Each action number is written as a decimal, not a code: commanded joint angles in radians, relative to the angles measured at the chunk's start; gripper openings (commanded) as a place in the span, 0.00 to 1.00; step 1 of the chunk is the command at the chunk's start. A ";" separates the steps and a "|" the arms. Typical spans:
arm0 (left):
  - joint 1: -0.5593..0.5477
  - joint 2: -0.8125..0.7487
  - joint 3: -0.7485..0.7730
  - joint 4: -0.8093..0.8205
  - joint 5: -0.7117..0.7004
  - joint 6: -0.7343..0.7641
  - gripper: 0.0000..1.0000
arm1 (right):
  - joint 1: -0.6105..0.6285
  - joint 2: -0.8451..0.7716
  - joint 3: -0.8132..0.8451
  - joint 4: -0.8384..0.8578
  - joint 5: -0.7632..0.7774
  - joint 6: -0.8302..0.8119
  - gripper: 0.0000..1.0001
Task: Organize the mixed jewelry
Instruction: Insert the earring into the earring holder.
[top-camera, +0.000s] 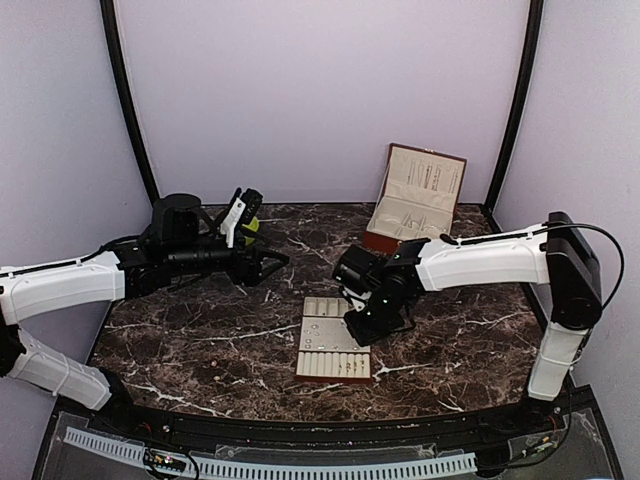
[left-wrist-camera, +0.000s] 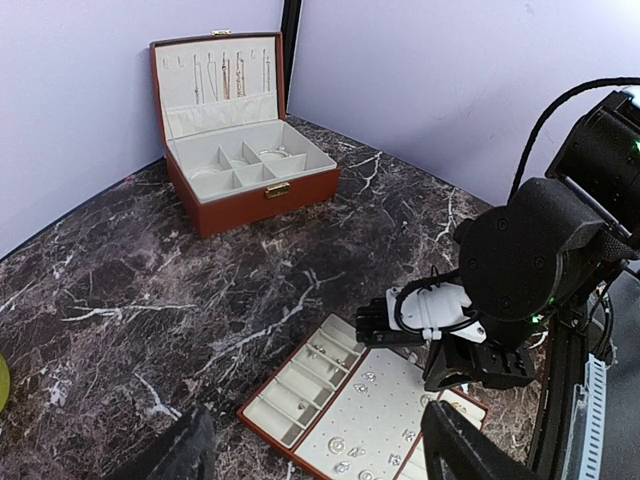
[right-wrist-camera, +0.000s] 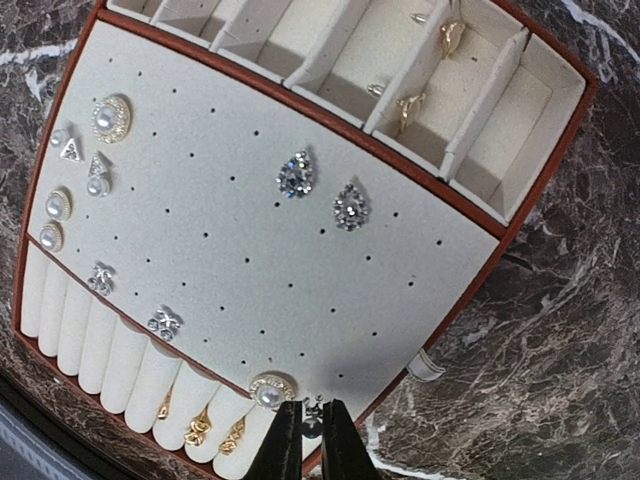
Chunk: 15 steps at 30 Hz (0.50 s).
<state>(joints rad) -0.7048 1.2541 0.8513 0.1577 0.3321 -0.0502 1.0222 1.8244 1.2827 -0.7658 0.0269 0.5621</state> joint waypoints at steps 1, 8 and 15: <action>0.000 -0.018 -0.005 0.014 0.010 -0.012 0.73 | 0.011 0.017 0.017 0.026 0.014 0.004 0.09; 0.001 -0.014 -0.003 0.013 0.014 -0.013 0.73 | 0.011 0.014 -0.003 0.018 0.020 0.008 0.07; 0.000 -0.018 -0.003 0.013 0.014 -0.013 0.73 | 0.013 -0.012 -0.023 -0.002 0.036 0.024 0.06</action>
<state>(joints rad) -0.7048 1.2541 0.8513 0.1581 0.3332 -0.0570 1.0229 1.8309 1.2797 -0.7479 0.0406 0.5659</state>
